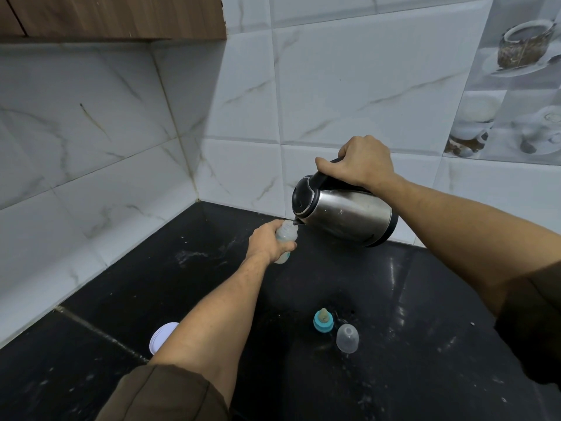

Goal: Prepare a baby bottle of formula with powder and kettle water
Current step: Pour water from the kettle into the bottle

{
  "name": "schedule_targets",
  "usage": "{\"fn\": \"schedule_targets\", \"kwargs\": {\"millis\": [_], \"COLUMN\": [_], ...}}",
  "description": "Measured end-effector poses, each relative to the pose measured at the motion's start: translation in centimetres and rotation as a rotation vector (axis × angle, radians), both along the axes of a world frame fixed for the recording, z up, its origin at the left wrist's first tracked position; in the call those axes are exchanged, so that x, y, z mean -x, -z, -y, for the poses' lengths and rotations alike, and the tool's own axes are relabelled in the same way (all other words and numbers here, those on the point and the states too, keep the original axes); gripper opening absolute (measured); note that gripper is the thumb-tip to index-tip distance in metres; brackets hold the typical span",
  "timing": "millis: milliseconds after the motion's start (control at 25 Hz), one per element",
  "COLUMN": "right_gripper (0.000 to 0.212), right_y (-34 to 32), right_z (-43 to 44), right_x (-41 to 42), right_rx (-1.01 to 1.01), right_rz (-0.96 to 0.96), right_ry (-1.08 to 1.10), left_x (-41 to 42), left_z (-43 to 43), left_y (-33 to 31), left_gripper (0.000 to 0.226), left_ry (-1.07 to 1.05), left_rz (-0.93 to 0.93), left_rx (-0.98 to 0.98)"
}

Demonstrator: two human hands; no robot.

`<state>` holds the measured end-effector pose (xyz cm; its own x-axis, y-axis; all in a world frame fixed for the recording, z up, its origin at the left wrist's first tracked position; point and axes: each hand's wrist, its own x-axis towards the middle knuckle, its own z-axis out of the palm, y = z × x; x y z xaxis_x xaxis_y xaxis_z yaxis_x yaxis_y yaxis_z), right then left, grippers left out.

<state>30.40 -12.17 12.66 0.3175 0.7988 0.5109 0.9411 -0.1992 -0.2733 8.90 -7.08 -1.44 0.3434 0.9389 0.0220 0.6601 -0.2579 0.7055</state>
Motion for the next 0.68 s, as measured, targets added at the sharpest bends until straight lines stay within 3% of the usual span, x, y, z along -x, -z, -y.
{"fn": "schedule_targets", "kwargs": {"millis": [680], "right_gripper": [0.061], "right_y": [-0.12], "right_z": [0.3], "right_x": [-0.1], "right_rx": [0.01], "right_rz": [0.002], "right_ry": [0.01], "left_x": [-0.13], "left_z": [0.01], "left_y": [0.02], "left_gripper": [0.06], "left_ry": [0.007], "left_rz": [-0.012], "left_rx": [0.001]}}
